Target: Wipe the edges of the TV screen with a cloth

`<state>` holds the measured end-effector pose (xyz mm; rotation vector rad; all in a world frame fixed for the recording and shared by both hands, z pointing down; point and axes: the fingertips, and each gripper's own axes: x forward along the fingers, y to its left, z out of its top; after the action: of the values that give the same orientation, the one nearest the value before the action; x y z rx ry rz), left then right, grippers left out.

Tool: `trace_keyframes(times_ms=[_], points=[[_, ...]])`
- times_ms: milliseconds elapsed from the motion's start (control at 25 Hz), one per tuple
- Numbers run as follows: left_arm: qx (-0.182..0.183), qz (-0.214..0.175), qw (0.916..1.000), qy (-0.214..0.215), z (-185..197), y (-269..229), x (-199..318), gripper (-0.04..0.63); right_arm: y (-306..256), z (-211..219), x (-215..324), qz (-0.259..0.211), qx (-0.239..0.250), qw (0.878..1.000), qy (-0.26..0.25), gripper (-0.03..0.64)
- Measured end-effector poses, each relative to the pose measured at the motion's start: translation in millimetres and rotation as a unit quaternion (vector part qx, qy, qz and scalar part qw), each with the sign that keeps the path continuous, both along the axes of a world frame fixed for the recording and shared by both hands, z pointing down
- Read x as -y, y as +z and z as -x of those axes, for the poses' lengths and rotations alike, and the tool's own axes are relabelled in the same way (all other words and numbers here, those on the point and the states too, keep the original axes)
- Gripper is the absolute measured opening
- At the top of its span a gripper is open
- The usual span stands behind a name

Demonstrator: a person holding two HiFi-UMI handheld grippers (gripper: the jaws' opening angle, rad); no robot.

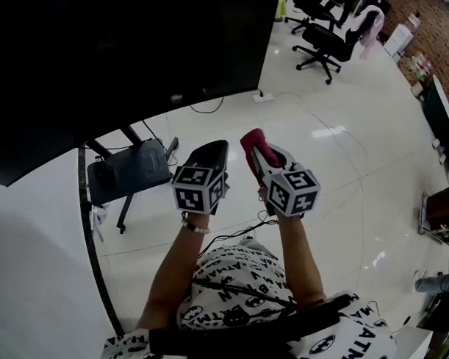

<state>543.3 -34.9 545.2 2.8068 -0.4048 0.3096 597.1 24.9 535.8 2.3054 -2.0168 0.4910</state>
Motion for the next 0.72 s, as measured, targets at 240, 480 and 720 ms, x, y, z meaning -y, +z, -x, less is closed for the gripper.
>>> trace_keyframes(times_ms=[240, 480, 720], points=[[0.000, -0.001, 1.0000, -0.002, -11.5, 2.5, 8.5, -0.015, 7.1, -18.6, 9.5, 0.006, -0.001, 1.000, 0.001, 0.080], [0.000, -0.001, 0.9999, -0.016, -26.2, 8.2, 16.2, -0.015, 19.3, -64.4, 22.5, 0.017, -0.005, 1.000, 0.012, 0.080], [0.002, 0.000, 0.9992, -0.040, -45.0, 12.3, 20.0, -0.015, 23.3, -130.7, 63.2, 0.030, -0.037, 0.998, 0.034, 0.080]])
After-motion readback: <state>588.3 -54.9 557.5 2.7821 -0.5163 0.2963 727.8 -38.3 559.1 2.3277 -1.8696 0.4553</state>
